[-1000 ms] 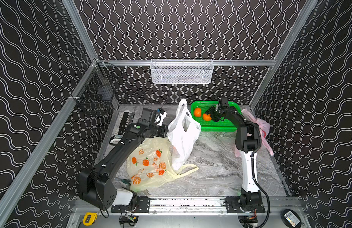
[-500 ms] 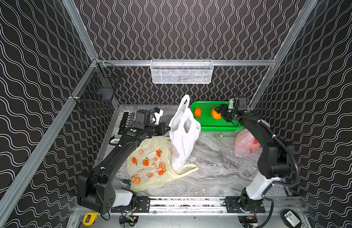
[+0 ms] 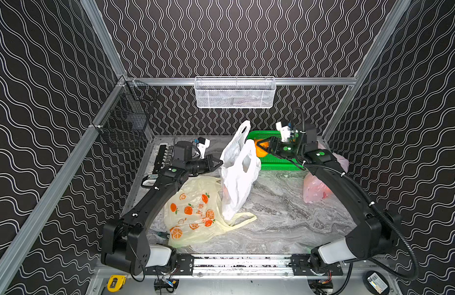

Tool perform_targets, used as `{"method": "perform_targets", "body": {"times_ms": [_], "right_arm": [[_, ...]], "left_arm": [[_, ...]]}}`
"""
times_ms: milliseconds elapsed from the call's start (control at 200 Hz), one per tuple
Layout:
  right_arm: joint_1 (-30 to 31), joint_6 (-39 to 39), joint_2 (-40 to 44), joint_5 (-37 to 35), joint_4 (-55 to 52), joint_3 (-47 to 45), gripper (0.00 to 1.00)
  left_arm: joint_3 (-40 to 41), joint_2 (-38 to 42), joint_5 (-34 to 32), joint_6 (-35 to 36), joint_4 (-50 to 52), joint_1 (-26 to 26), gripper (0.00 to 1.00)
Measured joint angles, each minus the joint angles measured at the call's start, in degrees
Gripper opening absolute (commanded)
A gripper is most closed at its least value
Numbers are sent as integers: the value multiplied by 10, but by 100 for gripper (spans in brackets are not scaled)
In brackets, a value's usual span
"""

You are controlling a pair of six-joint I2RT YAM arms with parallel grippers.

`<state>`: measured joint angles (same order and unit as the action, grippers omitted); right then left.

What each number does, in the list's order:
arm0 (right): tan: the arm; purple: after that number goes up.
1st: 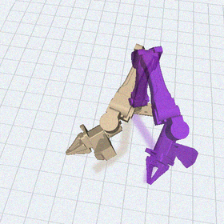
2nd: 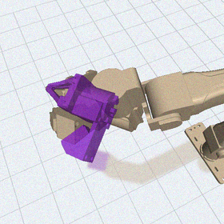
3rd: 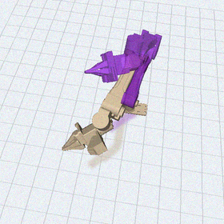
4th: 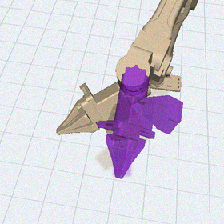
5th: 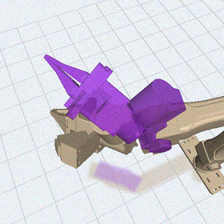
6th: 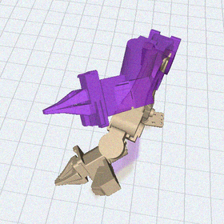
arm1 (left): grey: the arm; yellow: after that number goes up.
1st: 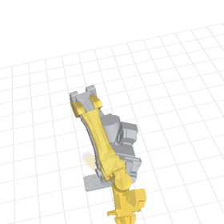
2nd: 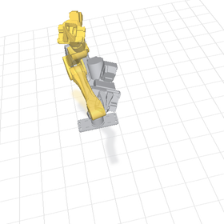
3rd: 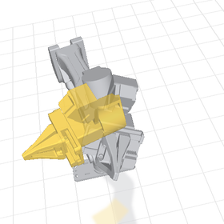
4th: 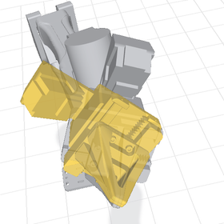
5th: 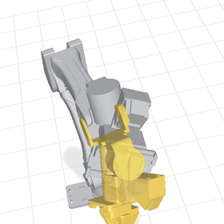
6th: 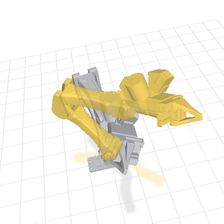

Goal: Place the oranges into plastic bags & tie knots
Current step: Place the orange in the plastic bag.

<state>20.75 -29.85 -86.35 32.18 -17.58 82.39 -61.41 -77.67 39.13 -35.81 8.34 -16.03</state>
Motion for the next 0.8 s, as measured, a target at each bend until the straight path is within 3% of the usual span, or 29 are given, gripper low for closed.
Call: {"method": "perform_targets", "body": {"times_ms": [160,355,515,686,796], "right_arm": [[53,37,-51,37,-3,54,56],[70,51,-82,34,-22,61,88],[72,52,-80,20,-23,61,92],[64,53,-50,-66,-59,75,97],[14,27,-9,-151,-90,80,100]], "left_arm": [[3,1,4,0,-5,0,0],[4,9,2,0,-5,1,0],[7,10,-1,2,4,1,0],[3,13,-14,19,29,2,0],[-10,12,-28,40,51,2,0]]}}
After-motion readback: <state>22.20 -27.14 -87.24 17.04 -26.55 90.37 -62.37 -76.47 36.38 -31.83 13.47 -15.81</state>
